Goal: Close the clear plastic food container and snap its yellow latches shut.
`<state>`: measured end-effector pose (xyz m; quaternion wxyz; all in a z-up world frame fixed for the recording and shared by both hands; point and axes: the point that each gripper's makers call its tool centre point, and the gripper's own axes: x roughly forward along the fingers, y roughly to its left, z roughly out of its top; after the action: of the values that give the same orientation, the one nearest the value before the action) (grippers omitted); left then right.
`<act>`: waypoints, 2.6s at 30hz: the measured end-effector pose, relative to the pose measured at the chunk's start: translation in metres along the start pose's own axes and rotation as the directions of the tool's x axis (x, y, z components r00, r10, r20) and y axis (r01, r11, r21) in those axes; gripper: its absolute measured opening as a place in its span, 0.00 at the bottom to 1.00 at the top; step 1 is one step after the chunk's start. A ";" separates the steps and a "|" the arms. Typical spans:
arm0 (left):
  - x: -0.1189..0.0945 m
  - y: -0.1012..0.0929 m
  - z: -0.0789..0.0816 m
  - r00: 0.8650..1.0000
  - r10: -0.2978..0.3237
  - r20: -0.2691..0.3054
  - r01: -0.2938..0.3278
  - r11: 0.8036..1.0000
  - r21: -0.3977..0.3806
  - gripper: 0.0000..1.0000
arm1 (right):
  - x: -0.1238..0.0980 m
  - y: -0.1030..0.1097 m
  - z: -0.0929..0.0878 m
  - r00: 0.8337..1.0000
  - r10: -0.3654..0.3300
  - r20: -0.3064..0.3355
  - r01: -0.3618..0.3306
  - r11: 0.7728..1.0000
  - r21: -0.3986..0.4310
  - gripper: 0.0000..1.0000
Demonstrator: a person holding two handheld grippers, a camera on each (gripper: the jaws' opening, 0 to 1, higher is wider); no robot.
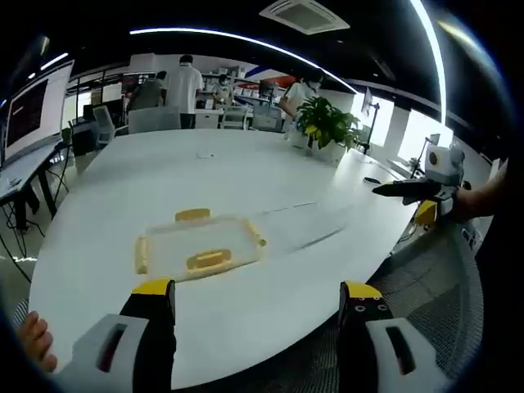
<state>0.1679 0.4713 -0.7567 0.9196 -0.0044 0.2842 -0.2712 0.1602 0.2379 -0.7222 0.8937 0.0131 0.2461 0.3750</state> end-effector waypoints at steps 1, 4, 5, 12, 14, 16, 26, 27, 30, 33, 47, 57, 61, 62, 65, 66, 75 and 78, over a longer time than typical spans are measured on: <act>0.000 0.000 0.000 1.000 -0.001 0.000 0.001 1.000 0.000 0.79 | 0.000 0.000 0.000 1.000 -0.001 -0.001 0.001 1.000 -0.001 0.92; 0.000 0.000 0.001 1.000 -0.003 0.002 0.003 1.000 0.005 0.79 | 0.001 0.001 -0.002 1.000 0.001 -0.014 -0.001 1.000 -0.009 0.91; 0.000 -0.001 0.002 1.000 -0.004 0.001 0.004 1.000 0.005 0.79 | 0.001 0.002 -0.003 1.000 0.003 -0.020 -0.003 1.000 -0.014 0.91; 0.001 -0.005 -0.004 0.999 -0.020 -0.026 0.020 1.000 0.009 0.78 | 0.001 0.003 -0.014 0.994 0.027 -0.103 -0.032 0.998 -0.048 0.91; 0.002 -0.005 -0.005 0.999 -0.022 -0.033 0.023 1.000 0.016 0.78 | 0.001 0.001 -0.016 0.993 0.025 -0.117 -0.033 0.998 -0.061 0.91; 0.003 -0.005 -0.005 0.999 -0.024 -0.045 0.025 0.999 0.021 0.79 | 0.000 -0.002 -0.016 0.993 0.013 -0.120 -0.023 0.996 -0.085 0.91; -0.001 -0.001 -0.001 0.998 -0.007 -0.070 0.011 0.998 0.063 0.75 | -0.004 0.002 -0.008 0.994 0.022 -0.105 -0.032 0.995 -0.090 0.89; -0.003 0.000 0.001 0.998 -0.005 -0.067 0.009 0.998 0.056 0.74 | -0.003 0.005 -0.007 0.994 0.034 -0.103 -0.044 0.994 -0.099 0.90; -0.004 0.000 0.006 0.999 -0.009 -0.050 0.011 0.999 0.044 0.73 | -0.001 0.014 -0.008 0.991 0.057 -0.118 -0.071 0.990 -0.120 0.90; -0.003 -0.001 0.006 0.999 -0.013 -0.050 0.015 0.999 0.037 0.73 | 0.000 0.015 -0.010 0.989 0.060 -0.132 -0.079 0.986 -0.144 0.88; -0.003 -0.004 -0.002 0.997 -0.052 -0.064 0.055 0.997 0.053 0.77 | 0.017 0.037 0.004 0.984 0.113 -0.135 -0.132 0.981 -0.142 0.81; -0.005 0.000 -0.007 0.992 -0.097 -0.076 0.100 0.994 0.041 0.81 | 0.039 0.054 0.014 0.984 0.131 -0.122 -0.153 0.969 -0.195 0.77; -0.006 -0.001 -0.011 0.985 -0.132 -0.109 0.137 0.990 0.044 0.79 | 0.046 0.055 0.018 0.984 0.124 -0.125 -0.148 0.966 -0.212 0.74; -0.006 -0.001 -0.011 0.984 -0.139 -0.116 0.146 0.988 0.054 0.78 | 0.049 0.055 0.018 0.984 0.122 -0.130 -0.148 0.965 -0.215 0.73; -0.004 0.002 -0.008 0.981 -0.148 -0.127 0.159 0.984 0.083 0.78 | 0.054 0.055 0.021 0.983 0.128 -0.131 -0.155 0.962 -0.225 0.73; -0.003 0.003 -0.008 0.980 -0.150 -0.128 0.162 0.983 0.084 0.78 | 0.055 0.055 0.021 0.982 0.127 -0.140 -0.157 0.960 -0.232 0.73; 0.000 0.022 -0.012 0.968 -0.168 -0.185 0.192 0.974 0.121 0.78 | 0.070 0.062 0.024 0.976 0.150 -0.160 -0.187 0.951 -0.247 0.72; 0.000 0.030 -0.012 0.963 -0.168 -0.210 0.202 0.967 0.154 0.77 | 0.074 0.062 0.022 0.974 0.152 -0.170 -0.193 0.948 -0.255 0.70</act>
<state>0.1758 0.4984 -0.7717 0.8547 0.0760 0.3464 -0.3790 0.1736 0.3359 -0.7221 0.8300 -0.1152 0.2564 0.4817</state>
